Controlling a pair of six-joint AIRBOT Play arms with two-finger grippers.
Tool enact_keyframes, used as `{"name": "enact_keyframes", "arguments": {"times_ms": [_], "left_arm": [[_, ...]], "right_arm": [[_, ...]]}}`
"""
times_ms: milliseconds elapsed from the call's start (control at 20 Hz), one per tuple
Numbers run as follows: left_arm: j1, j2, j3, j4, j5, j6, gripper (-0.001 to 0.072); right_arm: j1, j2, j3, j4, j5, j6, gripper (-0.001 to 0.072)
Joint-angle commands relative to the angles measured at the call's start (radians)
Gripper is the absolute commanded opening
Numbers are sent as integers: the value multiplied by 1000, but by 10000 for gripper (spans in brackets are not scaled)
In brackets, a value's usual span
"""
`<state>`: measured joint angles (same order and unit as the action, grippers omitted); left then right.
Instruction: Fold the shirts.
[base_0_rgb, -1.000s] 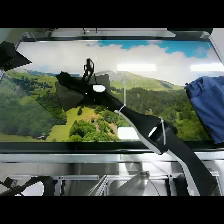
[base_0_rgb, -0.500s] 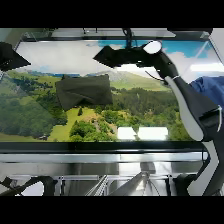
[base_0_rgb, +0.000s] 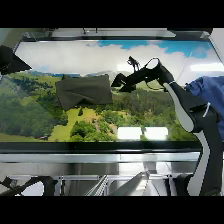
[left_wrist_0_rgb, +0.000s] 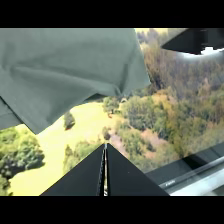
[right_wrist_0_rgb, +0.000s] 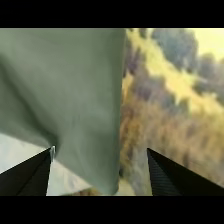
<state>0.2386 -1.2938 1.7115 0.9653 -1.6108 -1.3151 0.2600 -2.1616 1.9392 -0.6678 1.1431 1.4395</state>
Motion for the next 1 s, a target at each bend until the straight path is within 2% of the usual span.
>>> {"name": "enact_keyframes", "arguments": {"times_ms": [0, 200, 300, 350, 400, 450, 550, 700, 850, 950], "left_arm": [[1, 0, 1, 1, -16, 11, 16], [1, 0, 1, 1, -10, 28, 17], [1, 0, 1, 1, -10, 34, 17], [1, 0, 1, 1, -10, 37, 16], [1, 0, 1, 1, -10, 41, 16], [1, 0, 1, 1, -10, 44, 17], [1, 0, 1, 1, -11, 44, 17], [1, 0, 1, 1, -11, 44, 17], [1, 0, 1, 0, -9, 44, 17], [1, 0, 1, 1, -10, 43, 17]], "right_arm": [[42, -58, -2, 86, -133, -57, 640], [84, -98, -1, 154, -216, -56, 637], [106, -119, 0, 236, -220, -73, 502], [119, -124, 1, 289, -227, -115, 496], [130, -124, 1, 338, -235, -148, 412], [135, -123, 6, 387, -238, -175, 207], [134, -119, 46, 438, -233, -191, 12], [114, -43, 116, 441, -214, -198, 10], [54, 146, 116, 425, -216, -236, 10], [-14, 298, 116, 306, -223, -211, 9]]}}
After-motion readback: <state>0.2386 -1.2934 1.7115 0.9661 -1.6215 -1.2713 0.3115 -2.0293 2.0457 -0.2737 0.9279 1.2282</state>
